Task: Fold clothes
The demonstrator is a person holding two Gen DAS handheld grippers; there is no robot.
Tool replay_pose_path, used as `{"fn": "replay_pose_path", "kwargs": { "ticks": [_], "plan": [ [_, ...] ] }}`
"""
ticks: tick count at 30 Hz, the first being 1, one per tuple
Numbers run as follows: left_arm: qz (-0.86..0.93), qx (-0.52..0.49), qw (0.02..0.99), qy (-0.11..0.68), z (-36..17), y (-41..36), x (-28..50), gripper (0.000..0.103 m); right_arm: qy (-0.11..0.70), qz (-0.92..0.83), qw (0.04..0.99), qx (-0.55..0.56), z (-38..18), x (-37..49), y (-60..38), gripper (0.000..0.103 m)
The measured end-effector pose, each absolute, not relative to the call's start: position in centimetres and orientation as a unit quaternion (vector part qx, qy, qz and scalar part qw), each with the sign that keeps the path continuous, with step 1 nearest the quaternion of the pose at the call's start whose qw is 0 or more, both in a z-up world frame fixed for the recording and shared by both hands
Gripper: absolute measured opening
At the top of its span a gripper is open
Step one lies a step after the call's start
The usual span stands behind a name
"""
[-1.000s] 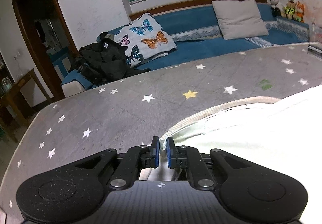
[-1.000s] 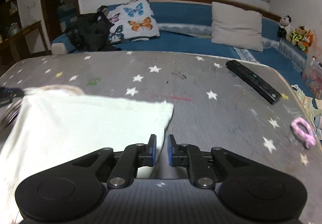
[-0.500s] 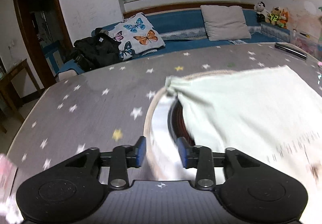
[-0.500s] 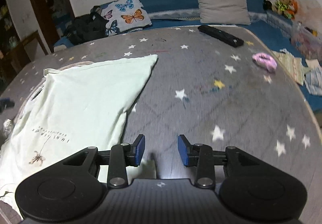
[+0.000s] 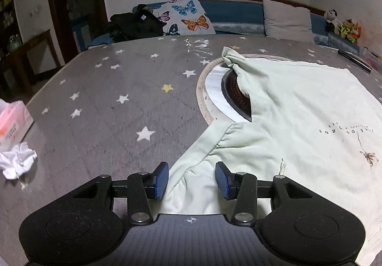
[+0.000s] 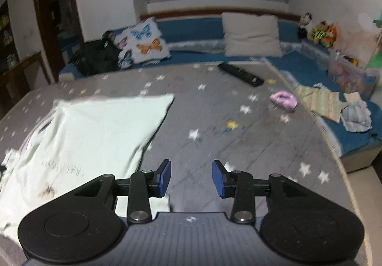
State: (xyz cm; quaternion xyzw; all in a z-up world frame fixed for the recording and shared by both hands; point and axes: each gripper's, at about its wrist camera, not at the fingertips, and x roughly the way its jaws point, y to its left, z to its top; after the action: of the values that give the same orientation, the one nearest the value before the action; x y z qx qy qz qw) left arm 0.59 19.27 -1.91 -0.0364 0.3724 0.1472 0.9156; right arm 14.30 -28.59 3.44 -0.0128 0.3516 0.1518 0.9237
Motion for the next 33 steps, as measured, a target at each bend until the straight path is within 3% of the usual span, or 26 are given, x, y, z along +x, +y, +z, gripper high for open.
{"fn": "replay_pose_path", "kwargs": {
  "ticks": [1,3,6,13,19,21,22,23,27,31,33],
  "plan": [
    [0.145,-0.041,0.916,0.371,-1.9,19.3,0.6,0.038,0.355,0.155,0.922,-0.017,3.1,14.1,-28.3,0.038],
    [0.142,-0.047,0.918,0.368,-1.9,19.3,0.7,0.016,0.364,0.164,0.917,-0.019,2.3,13.7,-27.7,0.038],
    [0.139,-0.051,0.92,0.362,-1.7,19.0,0.6,0.011,0.375,0.179,0.909,-0.012,1.1,13.4,-26.6,0.038],
    [0.161,-0.078,0.932,0.316,1.0,18.8,-3.2,0.01,0.377,0.163,0.912,-0.02,-1.5,13.9,-25.3,0.038],
    [0.171,-0.087,0.918,0.347,-0.2,18.8,-4.2,0.01,0.382,0.158,0.91,-0.005,-2.9,13.7,-25.3,0.037],
    [0.174,-0.09,0.914,0.355,-0.7,18.8,-4.0,0.01,0.378,0.158,0.912,-0.009,-2.9,13.4,-25.1,0.029],
    [0.176,-0.088,0.914,0.355,-0.8,18.7,-4.0,0.01,0.376,0.155,0.913,-0.012,-2.9,13.3,-25.0,0.013],
    [0.177,-0.087,0.914,0.355,-0.8,18.7,-3.9,0.01,0.375,0.152,0.914,-0.014,-2.9,13.1,-24.9,0.009],
    [0.181,-0.083,0.912,0.359,-1.2,18.5,-4.1,0.013,0.369,0.141,0.918,-0.025,-2.8,12.6,-24.7,0.009],
    [0.184,-0.077,0.912,0.36,-1.0,18.6,-4.4,0.017,0.364,0.129,0.922,-0.03,-2.3,12.2,-24.8,0.027],
    [0.188,-0.069,0.912,0.358,-0.7,18.4,-4.5,0.026,0.358,0.131,0.924,-0.033,-1.9,11.9,-25.0,0.03]
  ]
}}
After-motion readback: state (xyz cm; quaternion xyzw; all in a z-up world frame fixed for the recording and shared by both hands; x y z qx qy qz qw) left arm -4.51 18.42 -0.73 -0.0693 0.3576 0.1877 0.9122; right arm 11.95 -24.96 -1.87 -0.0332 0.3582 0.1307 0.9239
